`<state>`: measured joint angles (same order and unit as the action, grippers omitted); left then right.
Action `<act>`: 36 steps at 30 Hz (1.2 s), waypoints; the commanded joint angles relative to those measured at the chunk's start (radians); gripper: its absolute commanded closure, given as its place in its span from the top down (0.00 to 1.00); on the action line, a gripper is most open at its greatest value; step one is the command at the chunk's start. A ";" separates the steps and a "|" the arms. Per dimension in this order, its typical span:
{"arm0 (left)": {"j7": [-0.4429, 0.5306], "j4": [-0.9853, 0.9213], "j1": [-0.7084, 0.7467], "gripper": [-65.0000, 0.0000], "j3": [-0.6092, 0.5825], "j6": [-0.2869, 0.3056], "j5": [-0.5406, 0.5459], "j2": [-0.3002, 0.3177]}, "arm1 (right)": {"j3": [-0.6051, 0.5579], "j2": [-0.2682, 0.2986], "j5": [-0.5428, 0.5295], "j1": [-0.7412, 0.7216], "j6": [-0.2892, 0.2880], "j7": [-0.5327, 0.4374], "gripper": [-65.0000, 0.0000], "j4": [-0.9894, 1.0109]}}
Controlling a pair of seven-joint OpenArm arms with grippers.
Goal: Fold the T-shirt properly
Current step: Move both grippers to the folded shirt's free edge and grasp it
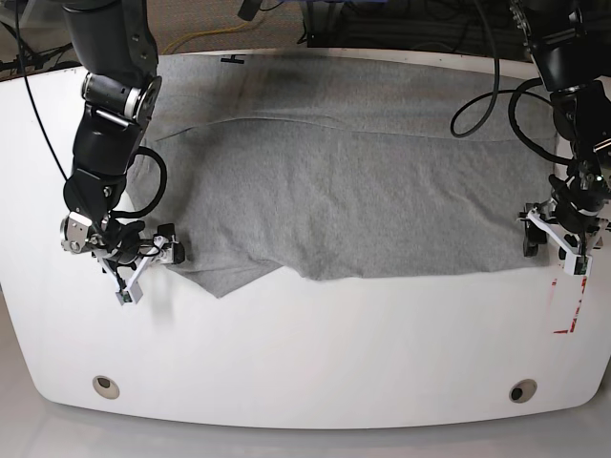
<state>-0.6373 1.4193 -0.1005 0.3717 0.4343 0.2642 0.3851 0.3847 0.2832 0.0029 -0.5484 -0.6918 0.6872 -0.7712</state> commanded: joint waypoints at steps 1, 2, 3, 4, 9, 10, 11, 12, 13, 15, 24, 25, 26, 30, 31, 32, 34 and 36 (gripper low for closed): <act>0.021 0.012 -0.020 0.60 0.006 -0.002 0.008 0.019 | 0.000 0.023 -0.014 -0.055 -0.006 -0.051 0.80 0.054; 0.021 0.010 -0.020 0.60 0.006 -0.004 0.008 0.019 | 0.000 0.023 -0.014 -0.065 -0.006 -0.057 0.80 0.071; 0.021 0.001 -0.020 0.60 0.006 -0.004 0.008 0.019 | 0.000 0.021 -0.014 -0.072 -0.006 -0.059 0.79 0.089; 0.021 -0.008 -0.020 0.60 0.005 -0.004 0.008 0.019 | 0.000 0.021 -0.016 -0.075 -0.006 -0.059 0.79 0.094; 0.021 -0.081 -0.055 0.61 0.005 -0.004 0.007 0.019 | 0.000 -0.025 -0.014 -0.071 -0.006 -0.059 0.69 0.097; 0.021 -0.096 -0.061 0.61 0.005 -0.004 0.007 0.019 | 0.000 -0.032 -0.014 -0.069 -0.006 -0.059 0.66 0.097; 0.021 -0.110 -0.067 0.61 0.005 -0.004 0.007 0.019 | 0.000 -0.039 -0.014 -0.069 -0.006 -0.059 0.64 0.097; 0.021 -0.124 -0.074 0.61 0.005 -0.004 0.007 0.019 | 0.000 -0.043 -0.014 -0.068 -0.006 -0.059 0.61 0.098; 0.021 -0.134 -0.075 0.61 0.005 -0.004 0.007 0.019 | 0.000 -0.046 -0.014 -0.065 -0.006 -0.059 0.58 0.098; 0.023 -0.143 -0.077 0.61 0.005 -0.004 0.007 0.019 | 0.001 -0.063 -0.014 -0.051 -0.006 -0.059 0.52 0.097; 0.023 -0.236 -0.158 0.61 0.003 -0.030 -0.032 0.021 | 0.001 -0.075 -0.014 -0.042 -0.006 -0.060 0.12 0.095; 0.023 -0.266 -0.180 0.61 0.003 -0.047 -0.056 0.021 | 0.001 -0.075 -0.014 -0.042 -0.006 -0.060 0.06 0.095; 0.023 -0.288 -0.198 0.61 0.002 -0.055 -0.073 0.021 | 0.001 -0.074 -0.014 -0.042 -0.006 -0.060 0.02 0.095; 0.024 -0.384 -0.267 0.61 -0.020 -0.059 -0.119 0.021 | 0.001 -0.074 -0.014 -0.042 -0.006 -0.060 0.00 0.095; 0.027 -0.407 -0.282 0.61 -0.027 -0.059 -0.121 0.021 | 0.001 -0.072 -0.014 -0.042 -0.006 -0.060 0.00 0.095; 0.038 -0.429 -0.295 0.61 -0.032 -0.061 -0.121 0.021 | 0.001 -0.072 -0.014 -0.042 -0.006 -0.060 0.00 0.095; 0.076 -0.478 -0.315 0.61 -0.049 -0.062 -0.121 0.021 | 0.001 -0.072 -0.014 -0.042 -0.006 -0.060 0.00 0.095; 0.119 -0.533 -0.330 0.61 -0.064 -0.064 -0.121 0.021 | 0.001 -0.074 -0.014 -0.042 -0.006 -0.060 0.00 0.095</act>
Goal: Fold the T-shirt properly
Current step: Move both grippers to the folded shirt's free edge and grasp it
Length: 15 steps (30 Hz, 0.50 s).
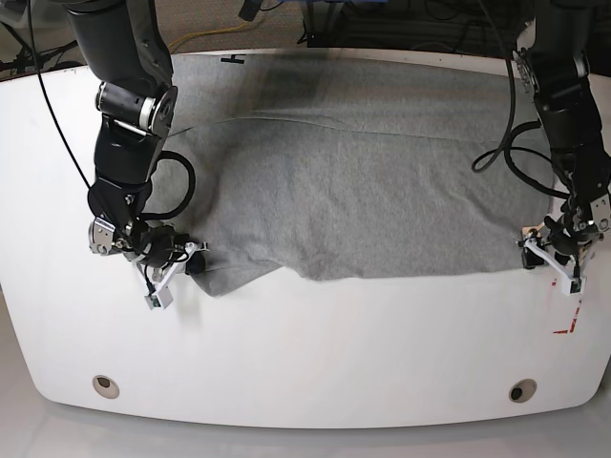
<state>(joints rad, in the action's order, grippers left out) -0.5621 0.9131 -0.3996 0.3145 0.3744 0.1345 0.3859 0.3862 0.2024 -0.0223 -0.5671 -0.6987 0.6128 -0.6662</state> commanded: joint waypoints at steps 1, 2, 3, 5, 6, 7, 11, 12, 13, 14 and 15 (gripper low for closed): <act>0.058 -0.055 -0.042 0.61 -0.011 -0.004 0.009 0.020 | 0.000 0.006 0.011 -0.023 0.001 0.015 0.00 -0.010; 0.067 -0.088 -0.057 0.64 -0.021 -0.004 0.009 0.020 | 0.000 0.006 0.011 -0.023 0.001 0.015 0.00 -0.010; 0.070 -0.114 -0.072 0.68 -0.030 -0.004 0.009 0.020 | 0.000 0.006 0.011 -0.023 0.001 0.015 0.00 -0.010; 0.075 -0.139 -0.083 0.74 -0.042 -0.005 0.009 0.020 | 0.000 0.004 0.011 -0.023 0.001 0.015 0.00 -0.010; 0.090 -0.151 -0.084 0.77 -0.048 -0.012 0.009 0.020 | 0.000 0.004 0.011 -0.023 0.001 0.015 0.00 -0.010; 0.104 -0.151 -0.084 0.79 -0.051 -0.028 0.009 0.020 | 0.000 0.004 0.011 -0.021 0.001 0.015 0.00 -0.010; 0.123 -0.156 -0.084 0.79 -0.051 -0.076 0.007 0.020 | 0.000 0.004 0.011 -0.021 0.001 0.015 0.00 -0.010; 0.123 -0.156 -0.084 0.79 -0.053 -0.076 0.007 0.020 | 0.000 0.004 0.011 -0.021 0.001 0.015 0.00 -0.010; 0.123 -0.156 -0.084 0.79 -0.058 -0.076 0.007 0.020 | 0.000 0.004 0.011 -0.021 0.001 0.015 0.00 -0.010; 0.123 -0.156 -0.084 0.79 -0.067 -0.076 0.007 0.020 | 0.000 0.004 0.011 -0.020 0.001 0.015 0.00 -0.010; 0.124 -0.156 -0.084 0.79 -0.082 -0.076 0.007 0.020 | 0.001 0.004 0.011 -0.020 0.001 0.015 0.00 -0.010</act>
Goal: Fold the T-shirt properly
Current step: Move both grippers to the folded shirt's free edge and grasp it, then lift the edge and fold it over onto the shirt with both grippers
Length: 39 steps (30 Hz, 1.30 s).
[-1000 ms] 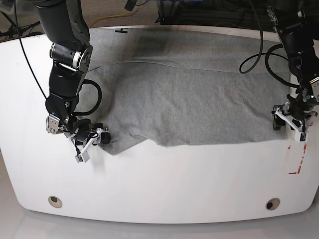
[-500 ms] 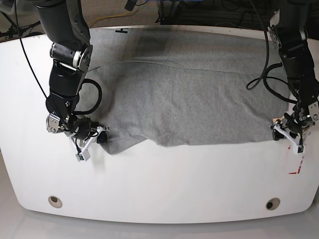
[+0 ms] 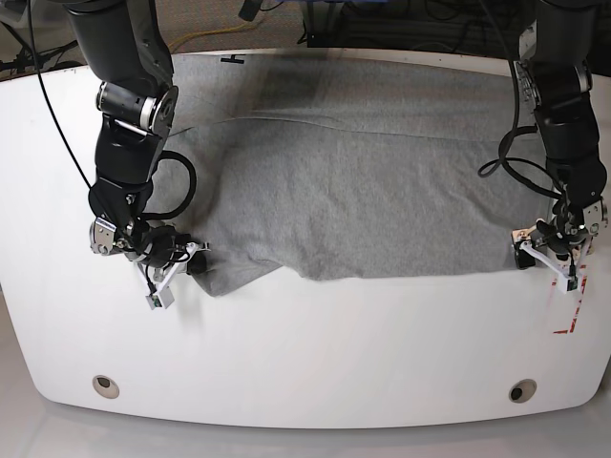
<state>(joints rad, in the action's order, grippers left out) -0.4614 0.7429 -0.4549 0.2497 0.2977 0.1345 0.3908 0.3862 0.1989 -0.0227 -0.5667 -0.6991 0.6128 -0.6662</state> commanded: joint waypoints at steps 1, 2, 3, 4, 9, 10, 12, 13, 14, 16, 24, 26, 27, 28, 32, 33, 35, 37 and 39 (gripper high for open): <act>0.023 0.013 -0.029 0.79 -0.036 0.001 0.007 0.015 | 0.001 0.009 0.011 -0.020 0.001 0.015 0.00 -0.010; 0.023 0.013 -0.029 0.79 -0.046 0.001 0.009 0.015 | 0.001 0.009 0.011 -0.020 0.001 0.015 0.00 -0.010; 0.023 0.013 -0.029 0.79 -0.056 0.001 0.009 0.015 | 0.003 0.009 0.011 -0.020 0.001 0.015 0.00 -0.010; 0.023 0.013 -0.029 0.79 -0.068 0.001 0.009 0.015 | 0.003 0.009 0.010 -0.020 0.001 0.015 0.00 -0.010; 0.023 -0.039 -0.029 0.78 -0.083 0.001 0.011 0.015 | 0.003 0.009 0.010 -0.020 0.001 0.015 0.00 -0.010; 0.023 -0.061 -0.031 0.76 -0.083 0.001 0.012 0.015 | 0.003 0.009 0.010 -0.020 0.001 0.015 0.00 -0.010; 0.028 -0.082 -0.032 0.65 -0.083 0.001 0.014 0.015 | 0.003 0.009 0.010 -0.020 0.001 0.017 0.00 -0.010; 0.039 -0.087 -0.032 0.55 -0.083 0.001 0.015 0.015 | 0.003 0.009 0.010 -0.022 0.001 0.017 0.00 -0.010; 0.049 -0.085 -0.032 0.45 -0.083 0.001 0.011 0.015 | 0.003 0.009 0.010 -0.022 0.001 0.017 0.00 -0.010; 0.063 -0.085 -0.031 0.30 -0.083 0.001 0.009 0.015 | 0.003 0.010 0.008 -0.023 0.001 0.017 0.00 -0.011; 0.066 -0.039 -0.028 0.00 -0.077 0.065 0.017 0.015 | 0.001 0.010 0.011 -0.003 0.001 0.097 0.00 -0.186; 0.059 0.020 -0.023 0.00 -0.051 0.120 0.018 0.015 | 0.001 0.010 0.011 -0.002 0.001 0.115 0.00 -0.232; 0.045 0.045 -0.014 0.00 -0.034 0.139 0.018 0.013 | 0.001 0.010 0.011 -0.002 0.001 0.123 0.00 -0.247; 0.031 0.071 -0.005 0.00 -0.023 0.148 0.018 0.012 | 0.001 0.010 0.011 -0.002 0.001 0.134 0.00 -0.261; -0.037 0.188 0.012 0.00 0.029 0.159 0.017 -0.026 | 0.000 0.015 0.011 -0.002 0.001 0.195 0.00 -0.341; -0.055 0.229 0.012 0.00 0.038 0.160 0.015 -0.029 | 0.000 0.015 0.011 -0.002 0.001 0.216 0.00 -0.381; -0.084 0.294 0.031 0.00 0.050 0.165 0.015 -0.029 | 0.000 0.015 0.011 0.000 0.001 0.259 0.00 -0.444; -0.110 0.366 0.057 0.00 0.050 0.189 0.015 -0.029 | 0.000 0.017 0.011 0.006 0.001 0.312 0.00 -0.511; -0.130 0.436 0.078 0.00 0.050 0.216 0.015 -0.033 | 0.000 0.026 0.005 0.023 0.001 0.364 0.00 -0.582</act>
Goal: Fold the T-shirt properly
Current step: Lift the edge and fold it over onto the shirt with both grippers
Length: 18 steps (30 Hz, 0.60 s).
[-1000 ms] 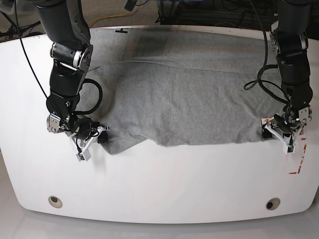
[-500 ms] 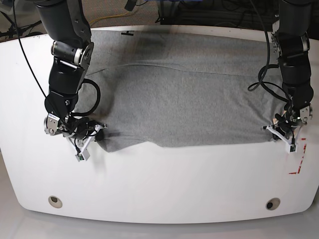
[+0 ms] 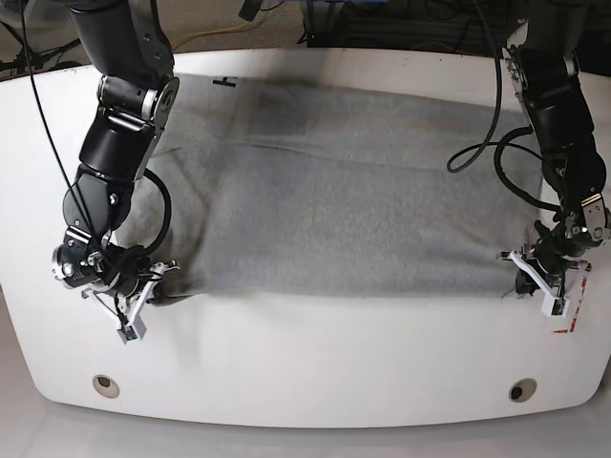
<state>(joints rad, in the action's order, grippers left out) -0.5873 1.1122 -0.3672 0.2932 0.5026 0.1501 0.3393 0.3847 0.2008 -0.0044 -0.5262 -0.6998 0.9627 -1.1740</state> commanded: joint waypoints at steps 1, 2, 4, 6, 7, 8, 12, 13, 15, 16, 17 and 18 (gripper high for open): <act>-0.020 0.108 0.006 0.00 0.008 0.018 -0.001 0.017 | 0.001 0.032 -0.016 -0.005 0.002 0.040 0.00 -0.129; -0.033 0.141 0.020 0.00 0.008 0.021 -0.001 0.017 | 0.001 0.035 -0.016 0.005 0.002 0.060 0.00 -0.174; -0.055 0.184 0.041 0.00 0.011 0.021 -0.001 0.017 | 0.001 0.038 -0.016 0.028 0.002 0.097 0.00 -0.241; -0.067 0.227 0.069 0.00 0.036 0.023 -0.001 0.017 | 0.003 0.039 -0.016 0.054 0.002 0.137 0.00 -0.317; -0.072 0.240 0.083 0.00 0.051 0.023 -0.001 0.017 | 0.003 0.039 -0.016 0.065 0.002 0.152 0.00 -0.343; -0.076 0.260 0.098 0.00 0.073 0.024 -0.001 0.017 | 0.003 0.041 -0.016 0.085 0.002 0.172 0.00 -0.383; -0.101 0.309 0.142 0.00 0.102 0.043 0.001 0.016 | 0.009 0.039 -0.018 0.162 0.002 0.224 0.00 -0.507; -0.109 0.320 0.153 0.00 0.105 0.057 0.001 0.016 | 0.009 0.039 -0.018 0.188 0.002 0.230 0.00 -0.541; -0.128 0.348 0.178 0.00 0.108 0.083 0.001 0.016 | 0.010 0.036 -0.018 0.242 0.002 0.238 0.00 -0.604; -0.136 0.360 0.191 0.00 0.111 0.090 0.001 0.016 | 0.010 0.033 -0.018 0.262 0.002 0.238 0.00 -0.627; -0.150 0.378 0.213 0.00 0.125 0.103 0.001 0.016 | 0.010 0.032 -0.018 0.295 0.002 0.238 0.00 -0.659; -0.156 0.397 0.230 0.00 0.134 0.110 0.001 0.016 | 0.010 0.032 -0.018 0.321 0.002 0.238 0.00 -0.682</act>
<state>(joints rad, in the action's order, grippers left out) -0.7456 1.4605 -0.1364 0.4011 0.6113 0.1577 0.3340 0.3870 0.2153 -0.0460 -0.2077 -0.7044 1.2057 -1.7988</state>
